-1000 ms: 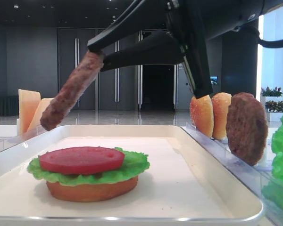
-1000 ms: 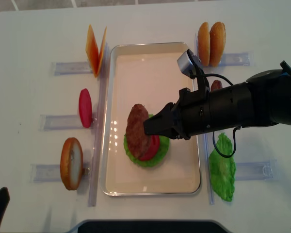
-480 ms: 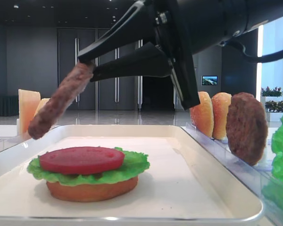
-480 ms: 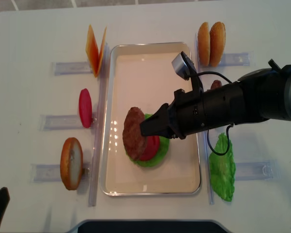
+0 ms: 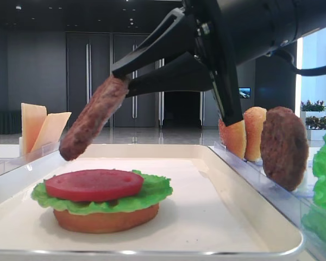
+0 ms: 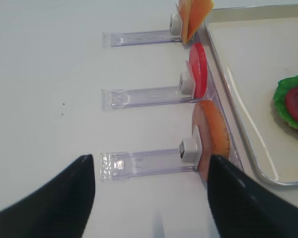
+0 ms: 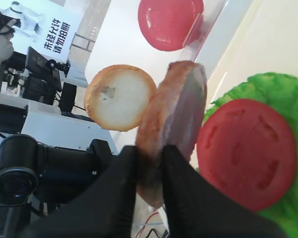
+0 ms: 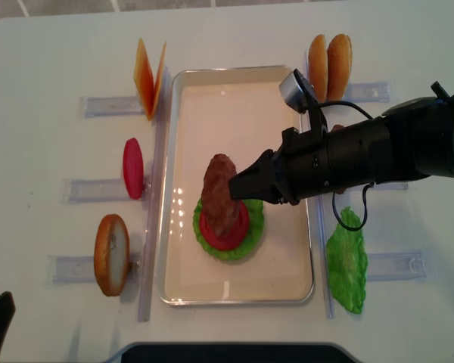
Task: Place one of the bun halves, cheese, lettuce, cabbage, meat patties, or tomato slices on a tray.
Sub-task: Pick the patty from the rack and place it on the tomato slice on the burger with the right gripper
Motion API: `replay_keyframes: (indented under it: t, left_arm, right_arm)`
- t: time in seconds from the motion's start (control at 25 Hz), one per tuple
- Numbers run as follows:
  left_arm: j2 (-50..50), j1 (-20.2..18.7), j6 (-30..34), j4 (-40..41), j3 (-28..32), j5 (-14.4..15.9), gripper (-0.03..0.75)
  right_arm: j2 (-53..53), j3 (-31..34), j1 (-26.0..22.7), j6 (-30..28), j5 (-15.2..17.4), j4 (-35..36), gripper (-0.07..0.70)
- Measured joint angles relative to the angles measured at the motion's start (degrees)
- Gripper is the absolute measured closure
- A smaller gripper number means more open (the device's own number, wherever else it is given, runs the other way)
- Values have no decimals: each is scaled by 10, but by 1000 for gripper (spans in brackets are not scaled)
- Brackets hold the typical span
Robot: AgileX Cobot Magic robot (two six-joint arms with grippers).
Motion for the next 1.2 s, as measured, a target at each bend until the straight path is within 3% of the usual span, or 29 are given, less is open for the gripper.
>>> replay_keyframes:
  t: [0.2, 0.84, 1.2]
  left_arm:
    - [0, 0, 0, 0, 0, 0, 181]
    - [0, 0, 0, 0, 0, 0, 181]
    - [0, 0, 0, 0, 0, 0, 181]
  right_arm:
    - [22, 0, -1, 7, 35, 1, 486]
    - [52, 0, -1, 4, 40, 5, 486]
    - [52, -1, -1, 9, 74, 20, 486]
